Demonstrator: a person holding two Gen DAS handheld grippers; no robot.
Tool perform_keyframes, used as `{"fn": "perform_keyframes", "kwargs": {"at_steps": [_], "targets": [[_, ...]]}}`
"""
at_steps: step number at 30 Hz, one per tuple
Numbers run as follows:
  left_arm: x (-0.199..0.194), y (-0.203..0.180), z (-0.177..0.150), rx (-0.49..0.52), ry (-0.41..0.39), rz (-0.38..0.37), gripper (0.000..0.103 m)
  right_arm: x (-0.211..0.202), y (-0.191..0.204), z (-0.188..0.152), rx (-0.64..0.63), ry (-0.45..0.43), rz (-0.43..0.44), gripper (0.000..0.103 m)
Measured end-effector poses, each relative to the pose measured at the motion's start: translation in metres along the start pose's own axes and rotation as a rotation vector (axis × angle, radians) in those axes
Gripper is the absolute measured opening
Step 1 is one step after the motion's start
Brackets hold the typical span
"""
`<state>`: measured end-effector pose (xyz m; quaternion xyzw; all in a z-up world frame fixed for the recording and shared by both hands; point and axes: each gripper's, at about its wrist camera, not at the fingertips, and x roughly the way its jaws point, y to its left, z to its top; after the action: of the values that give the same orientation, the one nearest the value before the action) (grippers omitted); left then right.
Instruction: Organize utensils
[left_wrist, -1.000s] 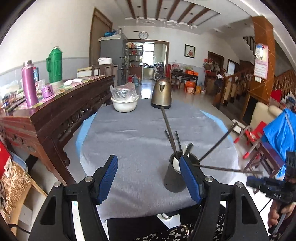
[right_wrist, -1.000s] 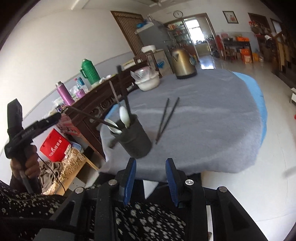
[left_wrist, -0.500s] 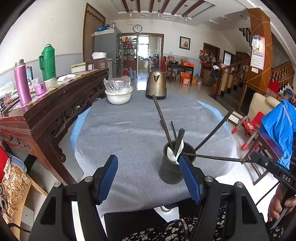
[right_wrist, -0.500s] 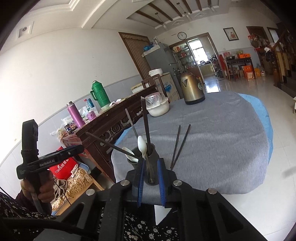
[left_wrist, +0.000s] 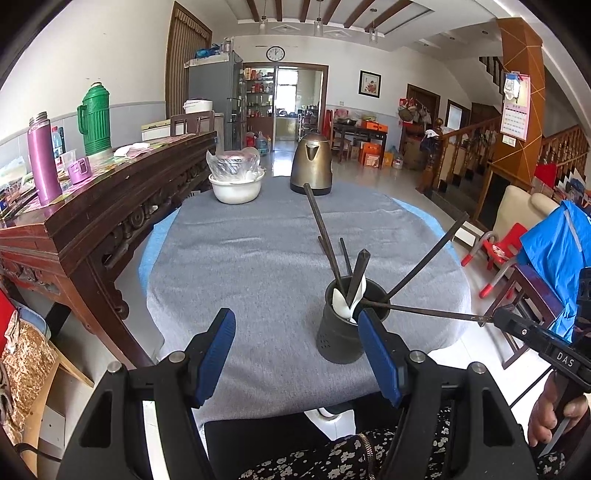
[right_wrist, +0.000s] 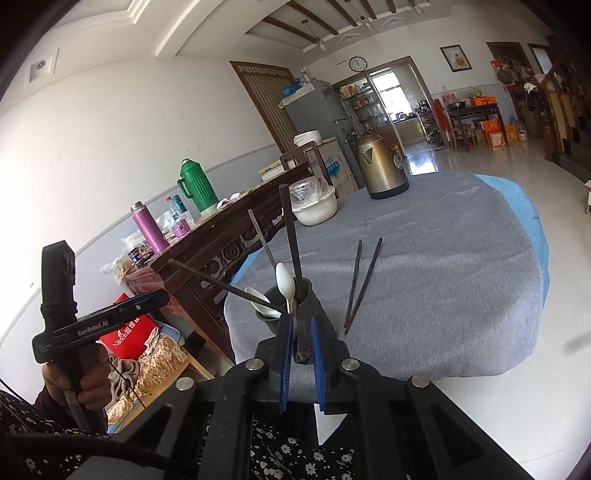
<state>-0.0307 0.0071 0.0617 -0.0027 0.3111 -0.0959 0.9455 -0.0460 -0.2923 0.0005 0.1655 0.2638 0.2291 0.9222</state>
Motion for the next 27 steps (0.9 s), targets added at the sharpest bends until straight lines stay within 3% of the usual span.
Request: {"fn": "perform_keyframes", "kwargs": {"at_steps": [17, 27], "targets": [[0.002, -0.002, -0.003, -0.009, 0.019, -0.009, 0.07, 0.007, 0.0, 0.0, 0.017, -0.05, -0.019, 0.009], [0.005, -0.001, -0.008, -0.016, 0.028, -0.013, 0.07, 0.012, 0.02, 0.014, -0.059, -0.103, -0.002, 0.007]]}}
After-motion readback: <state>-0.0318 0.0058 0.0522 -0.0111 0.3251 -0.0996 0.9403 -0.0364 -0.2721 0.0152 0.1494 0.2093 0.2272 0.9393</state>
